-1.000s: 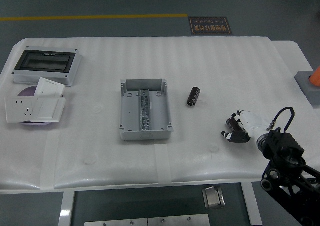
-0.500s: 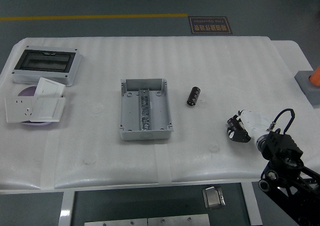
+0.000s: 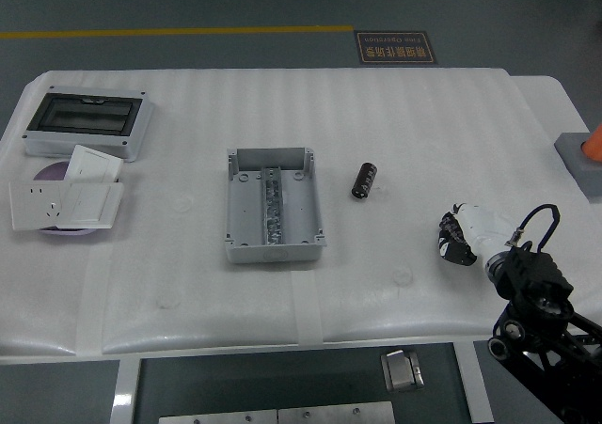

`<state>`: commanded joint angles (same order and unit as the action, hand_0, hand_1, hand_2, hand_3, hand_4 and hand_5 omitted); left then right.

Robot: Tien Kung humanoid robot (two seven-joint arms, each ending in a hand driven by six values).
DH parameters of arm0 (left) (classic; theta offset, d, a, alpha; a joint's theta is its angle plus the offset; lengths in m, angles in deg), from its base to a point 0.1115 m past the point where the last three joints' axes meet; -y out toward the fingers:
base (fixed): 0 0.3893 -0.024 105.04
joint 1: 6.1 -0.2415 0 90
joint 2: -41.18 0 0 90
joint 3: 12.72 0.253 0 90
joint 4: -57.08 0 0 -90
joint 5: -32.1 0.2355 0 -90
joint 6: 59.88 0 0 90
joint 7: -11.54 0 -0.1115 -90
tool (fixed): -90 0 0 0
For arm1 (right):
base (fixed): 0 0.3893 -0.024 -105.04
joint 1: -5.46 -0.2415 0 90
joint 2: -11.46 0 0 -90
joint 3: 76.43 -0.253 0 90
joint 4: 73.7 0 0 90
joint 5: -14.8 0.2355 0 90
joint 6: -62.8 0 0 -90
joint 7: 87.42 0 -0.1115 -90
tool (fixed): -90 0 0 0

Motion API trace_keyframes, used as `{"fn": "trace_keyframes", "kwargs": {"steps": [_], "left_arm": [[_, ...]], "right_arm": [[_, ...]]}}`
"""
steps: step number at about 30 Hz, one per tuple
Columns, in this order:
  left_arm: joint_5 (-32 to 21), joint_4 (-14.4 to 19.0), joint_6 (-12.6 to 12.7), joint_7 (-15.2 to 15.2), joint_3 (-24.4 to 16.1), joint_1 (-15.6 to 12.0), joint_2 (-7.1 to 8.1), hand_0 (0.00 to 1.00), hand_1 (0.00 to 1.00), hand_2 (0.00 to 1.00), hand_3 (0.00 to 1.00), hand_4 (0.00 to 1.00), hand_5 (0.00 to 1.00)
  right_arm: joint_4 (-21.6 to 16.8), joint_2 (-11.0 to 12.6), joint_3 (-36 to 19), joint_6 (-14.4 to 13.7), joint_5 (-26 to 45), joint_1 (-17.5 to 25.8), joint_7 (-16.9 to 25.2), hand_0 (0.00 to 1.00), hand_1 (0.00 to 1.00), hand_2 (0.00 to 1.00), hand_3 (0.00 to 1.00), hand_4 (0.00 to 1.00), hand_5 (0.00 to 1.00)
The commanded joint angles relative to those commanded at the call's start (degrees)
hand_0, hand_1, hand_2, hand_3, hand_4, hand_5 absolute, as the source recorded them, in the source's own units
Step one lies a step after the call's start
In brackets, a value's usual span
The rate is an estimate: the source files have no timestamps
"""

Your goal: Pick up the battery,place it into the box

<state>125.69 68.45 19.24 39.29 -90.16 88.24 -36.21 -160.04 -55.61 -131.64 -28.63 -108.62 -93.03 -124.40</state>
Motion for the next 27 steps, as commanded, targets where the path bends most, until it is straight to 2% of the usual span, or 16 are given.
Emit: {"fn": "trace_keyframes", "kwargs": {"steps": [9, 10, 11, 16, 19, 22, 23, 27], "left_arm": [[0.14, 0.05, 0.15, -0.12, -0.16, -0.10, -0.01, 0.594, 0.666, 0.566, 0.581, 0.510, 0.180], [0.16, 0.07, 0.13, -0.09, -0.16, -0.13, -0.02, 0.594, 0.666, 0.566, 0.581, 0.510, 0.180], [0.21, 0.08, 0.12, -0.04, -0.22, -0.16, -0.02, 0.592, 0.666, 0.572, 0.584, 0.510, 0.183], [0.98, 0.18, 0.05, 0.26, -0.92, -0.21, -0.06, 0.592, 0.666, 0.572, 0.584, 0.510, 0.183], [1.11, 0.22, -0.04, 0.46, -1.04, -0.32, -0.12, 0.593, 0.667, 0.576, 0.586, 0.512, 0.186], [1.31, 0.29, -0.15, 0.73, -1.23, -0.53, -0.20, 0.593, 0.667, 0.576, 0.586, 0.512, 0.186], [1.41, 0.32, -0.17, 0.81, -1.31, -0.58, -0.20, 0.593, 0.666, 0.577, 0.586, 0.513, 0.187], [1.65, 0.35, -0.08, 0.96, -1.47, -0.60, -0.18, 0.593, 0.666, 0.577, 0.586, 0.513, 0.187]], "right_arm": [[0.02, 0.19, 0.75, -2.99, -0.31, -0.55, 0.00, 0.288, 0.379, 0.604, 0.696, 0.284, 0.118], [-0.51, 0.24, 1.08, -3.46, 0.44, -0.91, 0.00, 0.288, 0.379, 0.604, 0.696, 0.284, 0.118], [-1.04, 0.28, 1.39, -3.88, 1.26, -1.25, 0.00, 0.273, 0.350, 0.561, 0.664, 0.139, 0.016], [-5.23, 0.13, 3.12, -6.46, 8.10, -2.98, 0.00, 0.273, 0.350, 0.561, 0.664, 0.139, 0.016], [-7.94, -0.33, 4.74, -8.95, 12.92, -3.90, 0.15, 0.263, 0.339, 0.546, 0.651, 0.132, 0.002], [-9.43, -0.67, 6.76, -11.48, 17.28, -5.50, 2.54, 0.263, 0.339, 0.546, 0.651, 0.132, 0.002], [-9.44, -0.82, 7.48, -12.28, 18.61, -6.16, 3.54, 0.264, 0.335, 0.544, 0.649, 0.097, 0.002], [-8.41, -1.73, 10.15, -14.98, 24.15, -8.90, 7.60, 0.264, 0.335, 0.544, 0.649, 0.097, 0.002]]}}
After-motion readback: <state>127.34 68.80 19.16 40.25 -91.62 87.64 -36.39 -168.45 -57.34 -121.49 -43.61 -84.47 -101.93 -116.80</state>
